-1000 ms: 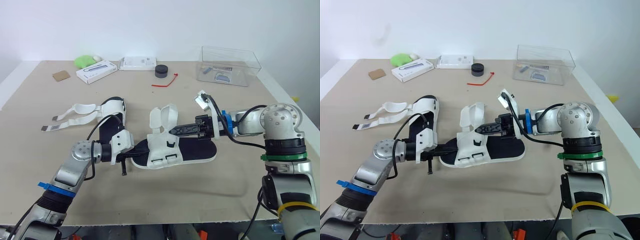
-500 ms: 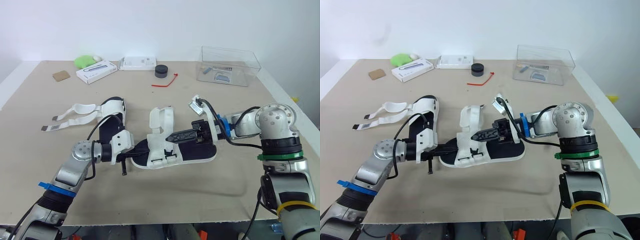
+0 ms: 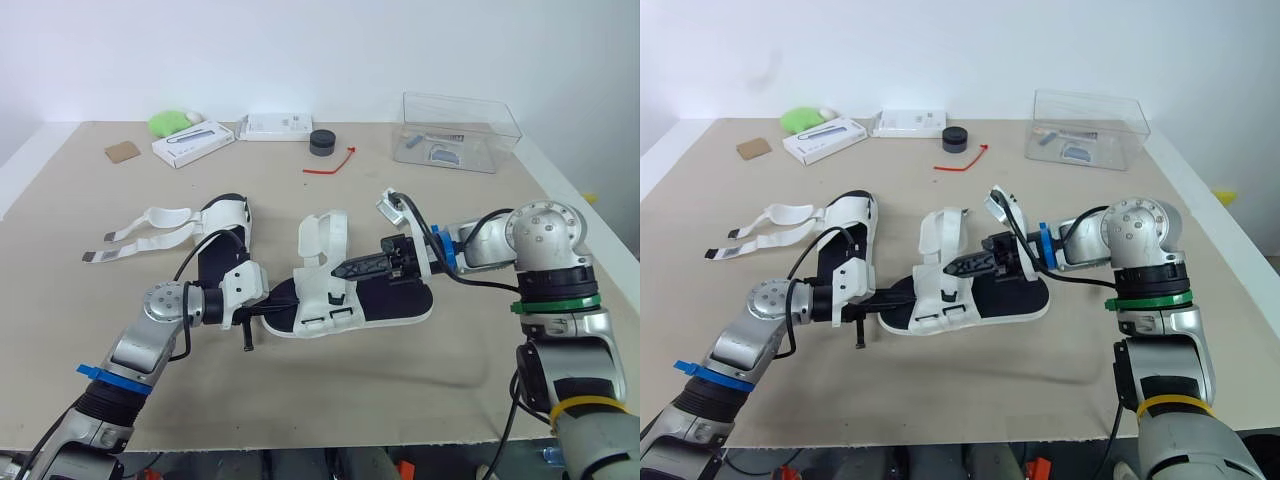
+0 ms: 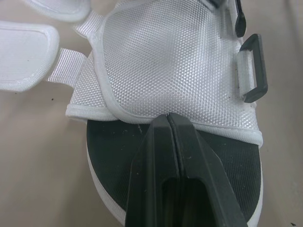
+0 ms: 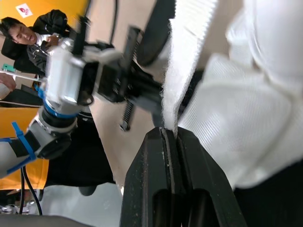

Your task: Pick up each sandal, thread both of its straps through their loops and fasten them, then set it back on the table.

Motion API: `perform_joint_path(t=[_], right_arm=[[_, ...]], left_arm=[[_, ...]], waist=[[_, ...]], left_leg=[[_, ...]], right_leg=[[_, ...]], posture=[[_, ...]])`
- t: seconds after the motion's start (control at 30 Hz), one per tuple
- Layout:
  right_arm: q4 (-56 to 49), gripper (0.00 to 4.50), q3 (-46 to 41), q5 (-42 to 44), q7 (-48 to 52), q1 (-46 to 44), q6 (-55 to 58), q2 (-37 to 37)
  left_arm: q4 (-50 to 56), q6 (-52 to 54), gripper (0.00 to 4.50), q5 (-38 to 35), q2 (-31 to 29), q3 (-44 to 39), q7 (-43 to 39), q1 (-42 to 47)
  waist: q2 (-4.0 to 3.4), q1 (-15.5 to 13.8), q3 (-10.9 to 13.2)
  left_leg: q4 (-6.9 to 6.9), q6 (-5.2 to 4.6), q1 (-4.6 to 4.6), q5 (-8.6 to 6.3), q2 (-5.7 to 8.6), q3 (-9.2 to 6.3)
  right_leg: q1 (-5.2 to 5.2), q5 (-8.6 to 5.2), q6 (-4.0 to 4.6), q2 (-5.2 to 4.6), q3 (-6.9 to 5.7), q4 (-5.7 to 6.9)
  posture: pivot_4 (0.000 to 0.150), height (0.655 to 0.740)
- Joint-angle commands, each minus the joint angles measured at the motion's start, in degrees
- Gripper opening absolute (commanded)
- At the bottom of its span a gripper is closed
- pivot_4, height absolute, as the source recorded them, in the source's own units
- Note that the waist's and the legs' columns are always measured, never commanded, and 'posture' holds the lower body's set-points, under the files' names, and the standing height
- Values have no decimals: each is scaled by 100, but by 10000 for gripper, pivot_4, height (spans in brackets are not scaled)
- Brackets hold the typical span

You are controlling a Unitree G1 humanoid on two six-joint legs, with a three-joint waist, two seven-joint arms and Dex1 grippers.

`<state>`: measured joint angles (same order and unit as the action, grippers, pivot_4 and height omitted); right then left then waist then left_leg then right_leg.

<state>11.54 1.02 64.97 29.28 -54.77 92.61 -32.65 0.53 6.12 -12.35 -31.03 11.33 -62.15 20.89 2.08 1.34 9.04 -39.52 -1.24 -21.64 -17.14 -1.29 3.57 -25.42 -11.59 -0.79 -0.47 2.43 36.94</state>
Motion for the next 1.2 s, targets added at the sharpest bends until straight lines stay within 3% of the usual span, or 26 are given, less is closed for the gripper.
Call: perform_joint_path(t=[0.03,0.53,0.9,1.2], right_arm=[[-65,590,-110,-17,114,-10,-11,-19],[-249,590,243,608,37,302,-11,-304],[-107,590,265,139,-4,282,-11,-154],[61,590,271,573,-30,-17,-11,-195]], left_arm=[[82,-46,0,27,-31,23,-26,-2],[78,-63,0,45,-13,45,-33,-23],[84,-95,0,61,-21,56,-26,-86],[64,-134,0,74,-40,44,-29,-103]], waist=[[0,0,0],[-3,1,0],[-3,1,0],[-3,1,0]], left_leg=[[0,-1,-1,-1,0,1],[0,-5,-4,-3,0,-2],[1,-7,-4,-4,0,-2],[5,-12,-5,-7,0,-2]], right_leg=[[-1,0,0,-1,1,0],[-2,0,0,-5,-2,-2],[-2,-1,-1,-4,-2,-4],[-3,-1,-1,-5,-2,-9]], posture=[[1500,7400],[1500,7400],[1500,7400],[1500,7400]])
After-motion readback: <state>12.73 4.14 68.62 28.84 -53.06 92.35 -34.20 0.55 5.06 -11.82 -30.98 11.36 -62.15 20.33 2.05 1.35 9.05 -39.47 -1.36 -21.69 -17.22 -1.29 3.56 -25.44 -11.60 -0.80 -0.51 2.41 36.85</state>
